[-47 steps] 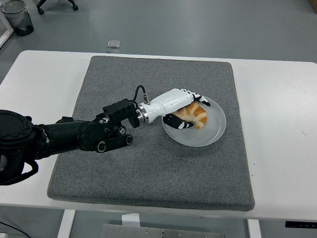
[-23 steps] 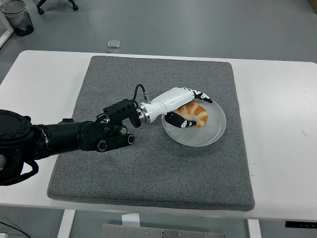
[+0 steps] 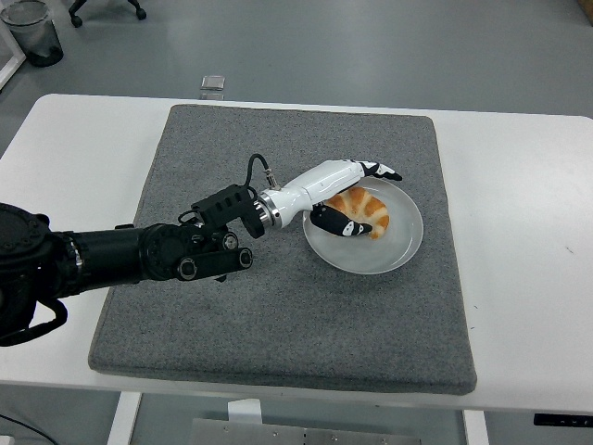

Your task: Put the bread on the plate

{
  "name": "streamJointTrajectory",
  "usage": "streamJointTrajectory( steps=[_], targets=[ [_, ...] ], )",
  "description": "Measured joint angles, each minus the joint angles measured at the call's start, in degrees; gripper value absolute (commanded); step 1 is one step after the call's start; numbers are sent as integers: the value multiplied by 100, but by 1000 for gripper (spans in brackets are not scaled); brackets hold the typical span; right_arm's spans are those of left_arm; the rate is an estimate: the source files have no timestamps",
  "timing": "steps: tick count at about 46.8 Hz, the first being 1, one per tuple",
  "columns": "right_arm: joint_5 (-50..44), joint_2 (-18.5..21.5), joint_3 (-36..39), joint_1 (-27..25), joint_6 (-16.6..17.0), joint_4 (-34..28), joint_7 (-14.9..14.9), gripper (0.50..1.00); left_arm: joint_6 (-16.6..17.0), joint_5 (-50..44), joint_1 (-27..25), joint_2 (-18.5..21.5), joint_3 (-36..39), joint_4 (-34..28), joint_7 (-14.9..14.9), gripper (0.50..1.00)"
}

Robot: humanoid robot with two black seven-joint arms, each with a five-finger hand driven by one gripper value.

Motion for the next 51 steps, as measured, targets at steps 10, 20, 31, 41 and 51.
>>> streamJointTrajectory(
  steps=[10, 20, 31, 41, 51],
  targets=[
    [0, 0, 0, 0, 0, 0, 0, 938, -145, -420, -16, 211, -427, -232, 8, 934],
    [0, 0, -4, 0, 0, 0, 0, 938, -930, -958, -23, 485, -1494, -264, 56, 947],
    [0, 0, -17, 0, 0, 5, 1, 938, -2220, -1929, -95, 959, -2378, -251, 105, 949],
    [0, 0, -18, 0, 8, 9, 0, 938, -3006, -2746, -108, 1357, -2982, -160, 561, 956],
    [0, 0, -18, -1, 3, 9, 0, 938, -3538, -3563, -109, 1678, -3470, -62, 1082, 958]
  ],
)
